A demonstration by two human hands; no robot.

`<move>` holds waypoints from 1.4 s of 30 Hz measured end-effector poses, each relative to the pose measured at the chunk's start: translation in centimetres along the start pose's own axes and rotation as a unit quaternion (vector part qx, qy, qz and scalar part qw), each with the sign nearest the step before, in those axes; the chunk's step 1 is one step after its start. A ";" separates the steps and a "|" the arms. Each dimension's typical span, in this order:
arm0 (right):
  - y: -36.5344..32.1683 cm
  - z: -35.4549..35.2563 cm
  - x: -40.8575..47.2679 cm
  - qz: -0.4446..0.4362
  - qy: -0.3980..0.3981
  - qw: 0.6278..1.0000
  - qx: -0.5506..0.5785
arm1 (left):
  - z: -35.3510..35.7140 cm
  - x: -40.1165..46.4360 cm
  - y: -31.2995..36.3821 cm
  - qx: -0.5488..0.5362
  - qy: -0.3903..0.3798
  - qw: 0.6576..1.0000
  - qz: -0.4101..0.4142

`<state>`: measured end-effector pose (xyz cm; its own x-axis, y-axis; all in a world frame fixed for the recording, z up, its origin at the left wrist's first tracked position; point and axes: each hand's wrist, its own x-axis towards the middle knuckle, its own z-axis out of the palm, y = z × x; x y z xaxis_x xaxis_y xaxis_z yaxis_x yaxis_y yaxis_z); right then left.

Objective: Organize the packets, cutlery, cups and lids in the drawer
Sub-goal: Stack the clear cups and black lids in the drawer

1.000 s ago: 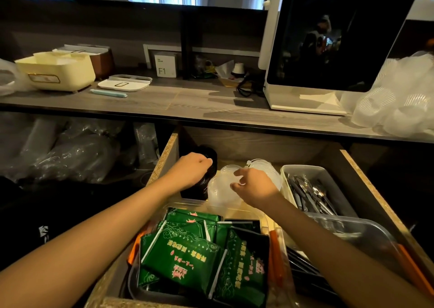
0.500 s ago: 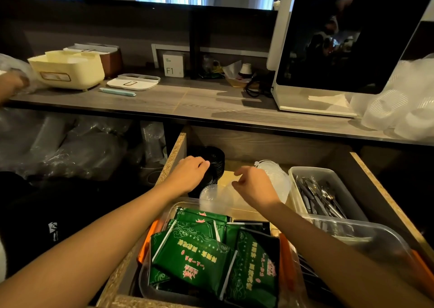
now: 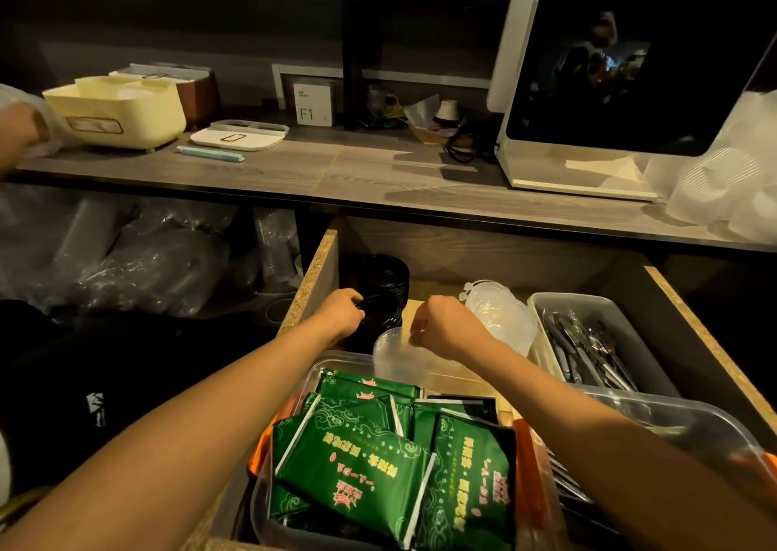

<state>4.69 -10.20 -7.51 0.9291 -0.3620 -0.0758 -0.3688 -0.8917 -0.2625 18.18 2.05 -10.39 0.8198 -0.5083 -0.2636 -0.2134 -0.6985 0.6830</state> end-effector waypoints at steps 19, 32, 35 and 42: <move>-2.2 0.2 3.8 0.075 -0.009 0.989 0.127 | -0.8 -1.9 0.4 -0.263 -0.045 0.957 -0.117; -3.6 0.9 5.9 -0.008 -0.135 0.989 0.058 | -1.3 -2.1 0.9 -0.154 -0.033 0.983 -0.090; -4.1 1.0 6.1 -0.028 -0.145 0.987 0.060 | -1.3 -2.4 0.8 -0.136 -0.026 0.987 -0.084; -4.5 0.7 5.6 -0.075 -0.224 0.954 0.183 | -2.6 -3.4 2.2 -0.093 -0.005 0.994 -0.053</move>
<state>11.62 -8.04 -7.46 0.9191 -0.0124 -0.3938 -0.2731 -0.7405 -0.6141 16.36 3.52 -6.17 0.8264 -0.4435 -0.3470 -0.0234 -0.6428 0.7657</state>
